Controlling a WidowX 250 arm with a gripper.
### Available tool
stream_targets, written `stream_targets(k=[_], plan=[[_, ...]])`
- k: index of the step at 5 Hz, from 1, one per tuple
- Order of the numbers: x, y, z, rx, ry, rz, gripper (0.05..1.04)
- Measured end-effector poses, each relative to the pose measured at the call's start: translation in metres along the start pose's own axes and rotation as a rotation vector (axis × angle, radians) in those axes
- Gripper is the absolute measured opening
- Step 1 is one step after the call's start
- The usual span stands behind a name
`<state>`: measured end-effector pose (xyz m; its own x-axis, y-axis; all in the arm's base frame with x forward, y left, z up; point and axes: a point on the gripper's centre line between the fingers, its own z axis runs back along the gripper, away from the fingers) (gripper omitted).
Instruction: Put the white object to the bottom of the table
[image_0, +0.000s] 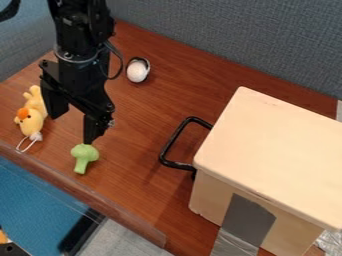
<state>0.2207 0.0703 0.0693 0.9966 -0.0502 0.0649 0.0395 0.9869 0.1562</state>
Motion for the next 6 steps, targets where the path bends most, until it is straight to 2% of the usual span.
stream_targets(k=[1, 2, 4, 5, 6], plan=[[-0.001, -0.002, -0.005, -0.011, 0.023, 0.001, 1.001], [0.044, 0.017, -0.021, -0.014, 0.013, 0.051, 1.001], [0.113, 0.044, -0.055, 0.025, -0.064, 0.264, 1.001], [0.144, 0.055, -0.051, 0.036, -0.133, 0.338, 1.001], [0.161, 0.063, -0.05, 0.059, -0.195, 0.393, 1.001]])
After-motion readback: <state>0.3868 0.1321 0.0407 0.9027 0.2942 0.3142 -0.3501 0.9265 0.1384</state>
